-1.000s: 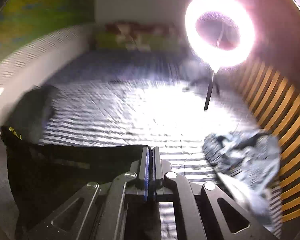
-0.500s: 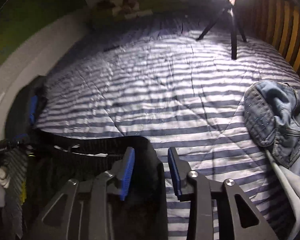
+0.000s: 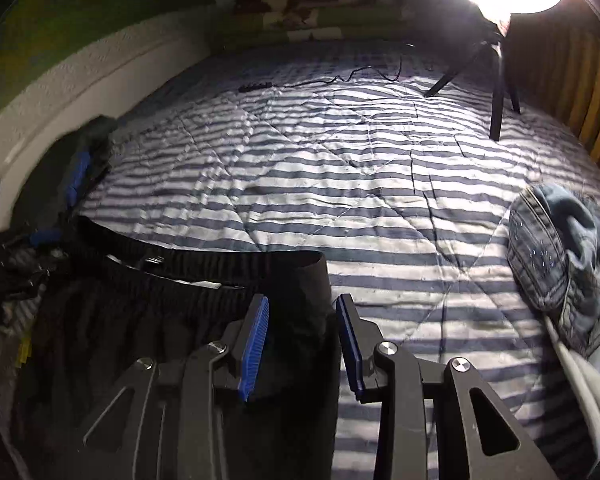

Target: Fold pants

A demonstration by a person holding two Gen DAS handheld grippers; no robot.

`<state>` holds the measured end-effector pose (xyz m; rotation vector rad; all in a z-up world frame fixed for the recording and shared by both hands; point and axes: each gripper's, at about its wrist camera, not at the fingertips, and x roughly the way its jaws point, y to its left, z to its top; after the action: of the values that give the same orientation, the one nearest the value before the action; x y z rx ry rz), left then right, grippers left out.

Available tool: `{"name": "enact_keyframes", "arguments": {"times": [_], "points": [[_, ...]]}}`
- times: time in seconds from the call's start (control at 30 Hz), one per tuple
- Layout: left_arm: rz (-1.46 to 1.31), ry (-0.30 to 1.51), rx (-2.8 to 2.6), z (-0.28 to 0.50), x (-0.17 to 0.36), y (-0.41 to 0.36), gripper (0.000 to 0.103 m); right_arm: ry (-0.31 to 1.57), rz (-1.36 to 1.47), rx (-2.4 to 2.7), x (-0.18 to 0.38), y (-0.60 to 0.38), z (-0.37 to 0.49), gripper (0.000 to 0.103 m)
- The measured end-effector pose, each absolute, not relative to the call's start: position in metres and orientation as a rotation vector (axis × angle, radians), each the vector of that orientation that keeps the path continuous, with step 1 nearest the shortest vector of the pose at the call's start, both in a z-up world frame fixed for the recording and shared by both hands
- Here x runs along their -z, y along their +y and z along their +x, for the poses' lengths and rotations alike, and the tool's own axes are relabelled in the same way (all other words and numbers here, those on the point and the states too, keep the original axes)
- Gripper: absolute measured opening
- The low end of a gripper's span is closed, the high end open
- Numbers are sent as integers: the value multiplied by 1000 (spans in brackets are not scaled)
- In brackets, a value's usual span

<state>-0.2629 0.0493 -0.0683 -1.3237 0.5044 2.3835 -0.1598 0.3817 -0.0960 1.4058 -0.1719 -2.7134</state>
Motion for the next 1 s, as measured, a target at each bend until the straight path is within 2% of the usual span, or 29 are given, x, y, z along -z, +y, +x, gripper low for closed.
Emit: {"name": "enact_keyframes", "arguments": {"times": [0.07,0.1,0.13,0.17,0.23,0.4,0.43,0.47,0.5,0.53,0.6,0.7,0.83,1.0], "points": [[-1327,522,-2390,-269,78,53,51,-142,1416,2709,101,379,-165,29],[-1324,528,-2391,-270,83,55,31,-133,1421,2712,102,378,-167,18],[-1321,526,-2396,-270,82,55,16,-124,1436,2710,104,378,-169,11],[-1318,525,-2400,-269,82,55,12,-135,1432,2702,105,378,-171,11],[-1304,577,-2439,-272,79,61,11,-142,1415,2713,101,379,-174,7],[-1341,523,-2465,-300,71,63,11,-112,1385,2758,87,380,-196,6],[-1361,486,-2472,-307,72,61,15,-116,1402,2768,89,382,-203,6],[-1408,445,-2486,-317,76,58,20,-125,1427,2771,92,383,-209,6],[-1447,426,-2501,-324,79,56,41,-126,1457,2770,97,383,-215,6],[-1490,400,-2523,-332,81,52,55,-102,1498,2774,104,382,-221,7],[-1491,362,-2555,-333,76,45,55,-33,1573,2790,116,379,-230,11],[-1423,423,-2599,-319,60,39,55,-72,1567,2821,112,385,-228,21],[-1403,454,-2572,-286,44,22,55,-144,1523,2845,92,394,-208,21],[-1415,383,-2569,-230,17,-9,55,-289,1456,2801,49,402,-147,21]]}}
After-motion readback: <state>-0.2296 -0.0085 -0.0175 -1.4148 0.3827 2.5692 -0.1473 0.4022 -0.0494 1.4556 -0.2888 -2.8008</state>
